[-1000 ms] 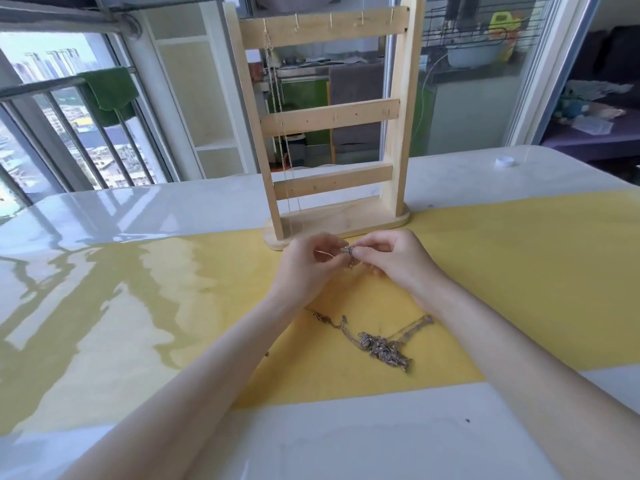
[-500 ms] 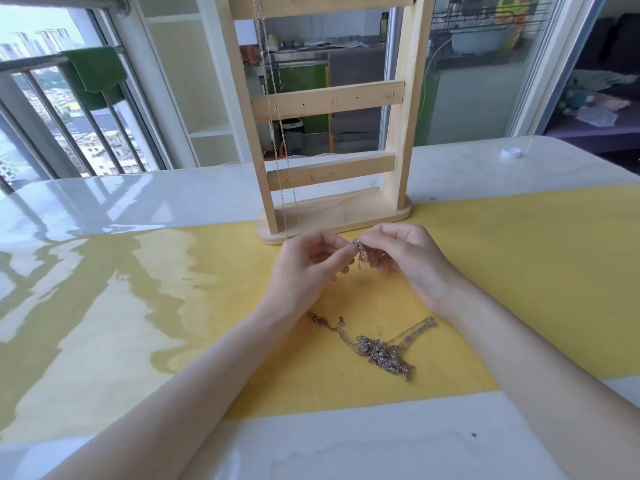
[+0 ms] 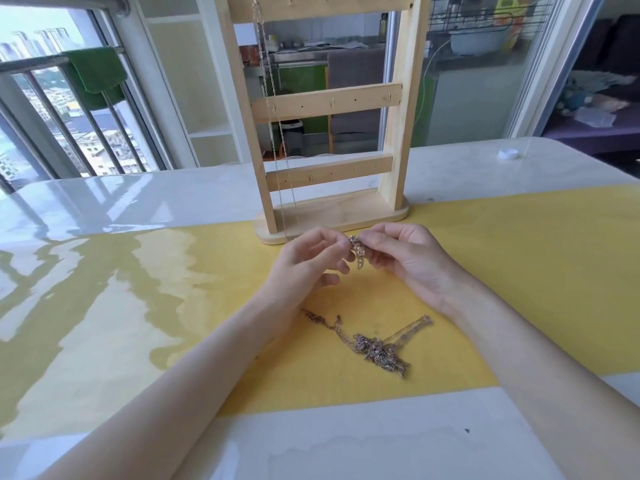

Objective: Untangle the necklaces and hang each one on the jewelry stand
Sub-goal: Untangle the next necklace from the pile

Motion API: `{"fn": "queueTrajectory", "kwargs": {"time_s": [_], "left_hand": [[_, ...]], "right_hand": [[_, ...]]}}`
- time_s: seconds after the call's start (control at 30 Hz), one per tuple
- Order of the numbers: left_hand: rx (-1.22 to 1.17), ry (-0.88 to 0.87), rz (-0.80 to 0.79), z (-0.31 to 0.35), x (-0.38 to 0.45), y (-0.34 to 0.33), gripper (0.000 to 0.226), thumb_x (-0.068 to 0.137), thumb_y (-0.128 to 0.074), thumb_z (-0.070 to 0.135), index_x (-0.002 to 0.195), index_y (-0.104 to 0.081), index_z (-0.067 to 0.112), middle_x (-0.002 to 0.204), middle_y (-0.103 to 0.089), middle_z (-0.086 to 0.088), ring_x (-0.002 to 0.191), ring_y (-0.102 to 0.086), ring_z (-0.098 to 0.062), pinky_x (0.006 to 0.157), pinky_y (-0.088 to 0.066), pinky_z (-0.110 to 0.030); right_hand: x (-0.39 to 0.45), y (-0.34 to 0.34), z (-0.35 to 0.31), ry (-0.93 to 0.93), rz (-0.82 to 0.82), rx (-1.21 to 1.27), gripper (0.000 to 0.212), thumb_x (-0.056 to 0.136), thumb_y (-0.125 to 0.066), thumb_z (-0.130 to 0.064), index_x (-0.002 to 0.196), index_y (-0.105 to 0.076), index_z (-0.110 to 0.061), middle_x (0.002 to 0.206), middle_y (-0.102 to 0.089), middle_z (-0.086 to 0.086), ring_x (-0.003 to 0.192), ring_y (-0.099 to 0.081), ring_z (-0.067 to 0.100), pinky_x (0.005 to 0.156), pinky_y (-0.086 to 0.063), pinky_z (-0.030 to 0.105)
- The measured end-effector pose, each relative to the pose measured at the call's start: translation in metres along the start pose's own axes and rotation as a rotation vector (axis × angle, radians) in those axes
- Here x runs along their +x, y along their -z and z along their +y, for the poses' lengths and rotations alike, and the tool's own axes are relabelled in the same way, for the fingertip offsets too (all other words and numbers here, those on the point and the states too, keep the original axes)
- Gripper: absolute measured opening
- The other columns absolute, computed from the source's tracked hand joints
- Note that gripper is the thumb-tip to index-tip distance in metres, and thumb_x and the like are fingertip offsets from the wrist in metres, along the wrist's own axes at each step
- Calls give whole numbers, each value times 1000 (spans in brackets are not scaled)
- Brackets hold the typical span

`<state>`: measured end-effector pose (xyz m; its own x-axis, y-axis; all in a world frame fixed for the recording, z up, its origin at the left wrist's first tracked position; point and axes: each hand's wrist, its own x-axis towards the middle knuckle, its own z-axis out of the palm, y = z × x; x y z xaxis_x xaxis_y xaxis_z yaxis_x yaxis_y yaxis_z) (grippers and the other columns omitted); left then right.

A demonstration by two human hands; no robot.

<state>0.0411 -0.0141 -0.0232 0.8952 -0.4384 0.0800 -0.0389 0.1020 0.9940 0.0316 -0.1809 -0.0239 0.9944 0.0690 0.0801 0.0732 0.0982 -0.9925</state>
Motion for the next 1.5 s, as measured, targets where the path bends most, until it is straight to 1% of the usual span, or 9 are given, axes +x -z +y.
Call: {"fn": "queueTrajectory", "kwargs": {"time_s": [0.37,0.53,0.63,0.73,0.87,0.97,1.07,1.3,1.5], "left_hand": [[171,-113,92,-3,1,0,14,93,-56,10,79,-58,14,71,-60,1,59,-54,-7,57,-44,-18],[259,-133,88,-3,1,0,15,92,-58,11,78,-58,15,63,-59,14,59,-56,-5,58,-45,-16],[212,-84,-13,1,0,2,15,93,-58,12,78,-58,15,64,-59,13,61,-54,-7,64,-46,-21],[99,-40,-124,5,-2,3,11,86,-60,19,75,-61,18,64,-56,4,60,-50,-11,63,-45,-20],[15,18,-174,6,-1,5,18,84,-58,21,67,-65,23,62,-54,3,58,-47,-11,60,-45,-17],[-32,55,-132,5,0,6,18,91,-59,18,73,-57,13,61,-52,2,55,-46,-11,59,-45,-17],[29,40,-27,3,3,5,24,97,-49,13,73,-53,13,61,-51,2,57,-47,-10,61,-46,-17],[68,-46,151,1,4,5,25,90,-54,0,69,-48,11,58,-55,4,57,-51,-7,67,-48,-21],[63,-67,109,0,4,8,13,74,-64,11,73,-51,12,59,-55,5,56,-49,-9,62,-46,-19]], "right_hand": [[-2,-10,7,80,80,-129,9,88,-63,-10,85,-72,-13,72,-64,-3,63,-50,3,59,-40,16],[-2,-4,6,47,54,-143,9,86,-64,-9,80,-71,-12,64,-61,-8,65,-47,7,61,-40,16],[-1,-2,3,-8,-63,-69,12,84,-63,-13,78,-65,-3,65,-60,2,65,-47,13,60,-39,19],[-1,-4,-3,-120,-204,-10,35,67,-61,-30,85,-58,0,78,-56,20,71,-44,23,55,-40,19],[-2,-7,-8,-209,-309,46,22,81,-46,-20,88,-53,-1,70,-55,11,56,-37,13,49,-35,20],[-2,-14,-5,-189,-211,29,26,96,-37,-13,75,-50,-6,67,-39,9,52,-32,12,47,-29,21],[-1,-22,2,-124,-56,93,37,96,-42,-9,60,-47,-10,56,-42,3,50,-37,13,48,-33,21],[-4,-21,7,-35,25,188,14,88,-58,-4,75,-63,-3,66,-59,4,56,-49,8,54,-42,16],[-4,-19,7,-19,18,203,9,84,-60,2,84,-61,-7,75,-60,5,68,-54,10,59,-46,19]]}}
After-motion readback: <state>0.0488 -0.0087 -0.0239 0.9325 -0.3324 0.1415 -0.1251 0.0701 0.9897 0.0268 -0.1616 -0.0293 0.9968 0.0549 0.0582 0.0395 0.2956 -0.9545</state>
